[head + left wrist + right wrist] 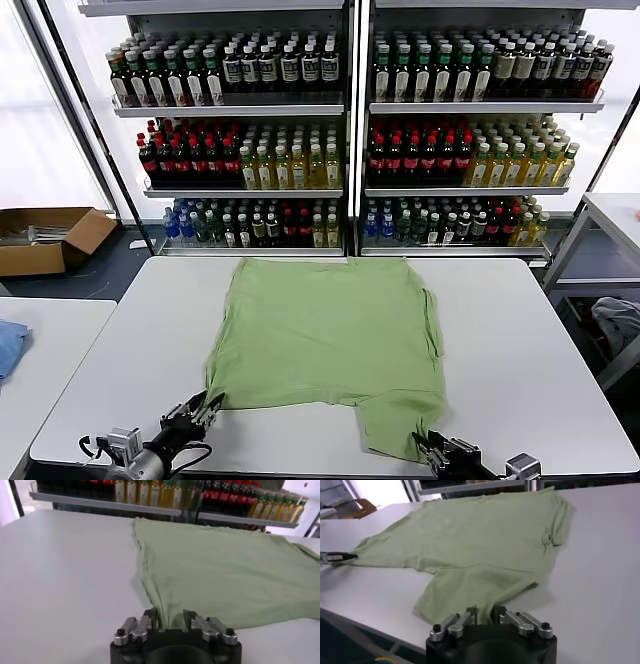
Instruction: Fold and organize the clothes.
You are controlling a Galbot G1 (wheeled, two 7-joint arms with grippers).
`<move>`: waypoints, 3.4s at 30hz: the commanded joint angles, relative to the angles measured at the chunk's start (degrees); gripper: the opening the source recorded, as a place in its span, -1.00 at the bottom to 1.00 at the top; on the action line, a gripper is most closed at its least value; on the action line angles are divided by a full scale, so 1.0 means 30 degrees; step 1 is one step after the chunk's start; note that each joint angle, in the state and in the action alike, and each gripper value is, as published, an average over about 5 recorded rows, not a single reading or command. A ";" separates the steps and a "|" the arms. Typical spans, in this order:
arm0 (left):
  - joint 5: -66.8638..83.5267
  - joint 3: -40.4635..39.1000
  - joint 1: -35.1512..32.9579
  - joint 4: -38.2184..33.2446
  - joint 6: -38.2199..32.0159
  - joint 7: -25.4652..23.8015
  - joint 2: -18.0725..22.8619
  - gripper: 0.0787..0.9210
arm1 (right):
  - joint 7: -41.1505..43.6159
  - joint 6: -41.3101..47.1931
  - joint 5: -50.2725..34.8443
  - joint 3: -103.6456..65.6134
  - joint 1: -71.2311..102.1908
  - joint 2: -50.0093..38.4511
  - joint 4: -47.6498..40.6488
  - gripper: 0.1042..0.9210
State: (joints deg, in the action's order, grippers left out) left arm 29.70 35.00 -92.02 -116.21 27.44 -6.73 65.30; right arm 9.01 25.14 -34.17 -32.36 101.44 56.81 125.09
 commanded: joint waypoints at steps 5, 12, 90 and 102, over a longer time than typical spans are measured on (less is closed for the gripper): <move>-0.1220 -0.0015 -0.0181 -0.0690 -0.0709 -0.0058 0.0299 -0.76 | 0.1820 -0.2956 0.0158 -0.0004 0.0072 0.0238 -0.0550 -1.00; -0.1934 0.0382 -0.0858 -0.2216 -0.0874 0.0056 0.0904 -0.96 | 0.4090 -0.4821 0.0432 -0.1516 0.1301 0.1099 -0.0673 -1.00; 0.0550 0.0141 0.4552 0.1890 -0.0309 0.0373 -0.1587 -0.02 | 0.1487 -0.3784 -0.0829 0.3747 -1.1768 -0.1155 -0.8740 0.13; -0.0340 -0.0581 0.4209 0.2675 -0.0671 0.0222 -0.0442 0.72 | 0.1173 -0.1923 0.0914 0.2197 -0.8252 -0.1168 -0.6197 0.72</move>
State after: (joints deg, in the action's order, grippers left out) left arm 30.05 33.61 -77.42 -108.74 25.94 -5.86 62.27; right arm 13.06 17.27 -33.56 -23.49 71.32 53.68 102.87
